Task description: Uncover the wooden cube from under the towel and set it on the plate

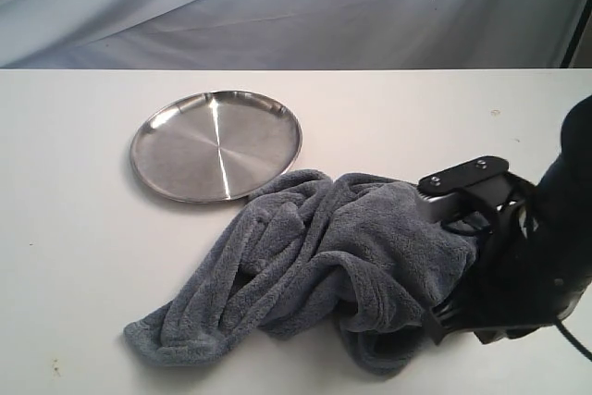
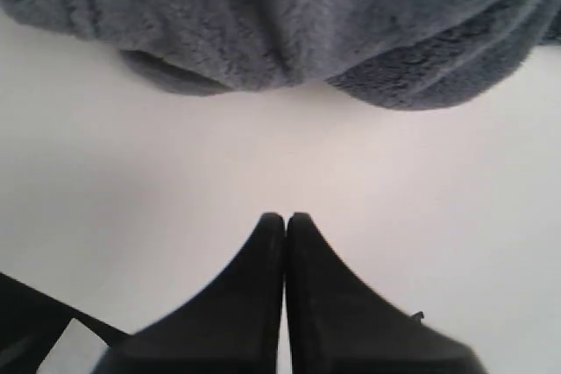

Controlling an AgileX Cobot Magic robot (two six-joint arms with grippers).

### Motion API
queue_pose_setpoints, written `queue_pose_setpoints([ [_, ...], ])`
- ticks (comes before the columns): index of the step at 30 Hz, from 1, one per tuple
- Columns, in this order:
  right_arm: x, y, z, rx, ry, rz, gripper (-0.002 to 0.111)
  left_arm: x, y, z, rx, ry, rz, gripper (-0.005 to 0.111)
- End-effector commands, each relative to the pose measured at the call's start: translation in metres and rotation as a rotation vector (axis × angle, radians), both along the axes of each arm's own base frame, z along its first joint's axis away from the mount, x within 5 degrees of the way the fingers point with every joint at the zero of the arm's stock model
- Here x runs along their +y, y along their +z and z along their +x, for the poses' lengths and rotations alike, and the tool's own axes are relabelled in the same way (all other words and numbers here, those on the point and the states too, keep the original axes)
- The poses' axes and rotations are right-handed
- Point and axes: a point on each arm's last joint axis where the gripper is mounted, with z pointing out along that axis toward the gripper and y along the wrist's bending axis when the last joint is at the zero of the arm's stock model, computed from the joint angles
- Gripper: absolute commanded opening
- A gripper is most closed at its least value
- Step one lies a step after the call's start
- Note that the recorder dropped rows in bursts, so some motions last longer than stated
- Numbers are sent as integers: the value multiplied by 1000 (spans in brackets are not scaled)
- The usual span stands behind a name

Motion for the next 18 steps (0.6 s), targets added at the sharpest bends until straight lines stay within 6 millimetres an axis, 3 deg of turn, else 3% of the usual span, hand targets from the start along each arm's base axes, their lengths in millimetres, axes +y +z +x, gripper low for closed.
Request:
queue_pose_setpoints([
  [1,-19,1,8,-13,-71,-12,0,0,-1,0,-1,-1,0,1],
  [11,-54,3,33,-116,-245,21,0,0,-1,0,-1,0,-2,1],
  [18,-58,5,51,-198,-327,96,0,0,-1,0,-1,0,-2,1],
])
